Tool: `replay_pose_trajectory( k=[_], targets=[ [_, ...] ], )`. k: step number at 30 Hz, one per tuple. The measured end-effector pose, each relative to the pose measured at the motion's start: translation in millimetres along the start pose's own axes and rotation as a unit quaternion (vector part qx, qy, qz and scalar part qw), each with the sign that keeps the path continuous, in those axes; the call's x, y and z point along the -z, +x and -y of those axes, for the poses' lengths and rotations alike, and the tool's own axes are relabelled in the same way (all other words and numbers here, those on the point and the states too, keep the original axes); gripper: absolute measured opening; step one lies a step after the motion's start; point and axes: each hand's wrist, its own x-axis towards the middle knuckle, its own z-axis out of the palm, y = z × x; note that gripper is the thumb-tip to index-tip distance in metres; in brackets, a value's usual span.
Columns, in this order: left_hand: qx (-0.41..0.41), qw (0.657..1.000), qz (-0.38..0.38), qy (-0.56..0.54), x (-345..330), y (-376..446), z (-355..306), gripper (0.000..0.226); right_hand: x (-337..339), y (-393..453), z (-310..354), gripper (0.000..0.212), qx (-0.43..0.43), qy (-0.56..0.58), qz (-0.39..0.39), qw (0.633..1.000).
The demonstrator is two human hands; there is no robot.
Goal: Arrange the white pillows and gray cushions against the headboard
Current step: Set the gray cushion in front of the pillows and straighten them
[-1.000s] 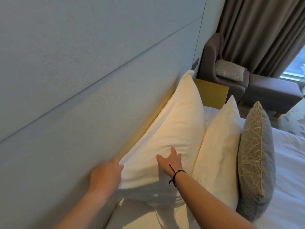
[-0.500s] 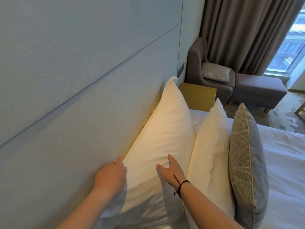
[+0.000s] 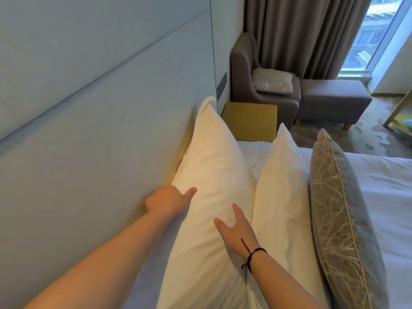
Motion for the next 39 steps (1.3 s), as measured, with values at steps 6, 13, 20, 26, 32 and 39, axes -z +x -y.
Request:
replay_pose_trajectory(
  k=[6, 13, 20, 26, 32, 39],
  targets=[
    [-0.050, 0.998, -0.041, -0.019, -31.9, 1.0, 6.9, 0.056, -16.7, 4.5, -12.7, 0.101, -0.037, 0.016, -0.009, 0.999],
    [-0.145, 0.978, -0.094, -0.117, 11.7, 3.8, 5.8, 0.047, -21.6, 3.3, 1.1, 0.112, -0.072, 0.011, 0.015, 0.997],
    [-0.129, 0.978, -0.092, -0.137, 16.9, -14.2, 4.9, 0.048, -16.2, -4.1, 6.1, 0.109, -0.055, 0.085, 0.030, 0.994],
    [-0.092, 0.984, -0.061, -0.140, 22.2, -7.9, 15.9, 0.047, -20.4, -16.8, 6.4, 0.101, -0.060, 0.037, 0.027, 0.997],
    [-0.098, 0.980, -0.096, -0.144, 44.0, -1.1, 1.2, 0.026, -15.8, -17.7, 36.3, 0.090, 0.050, -0.022, 0.004, 0.999],
    [-0.098, 0.982, -0.080, 0.142, 53.8, 5.3, -6.9, 0.013, -10.2, 6.7, 61.6, 0.085, 0.093, -0.037, 0.016, 0.995]
  ],
)
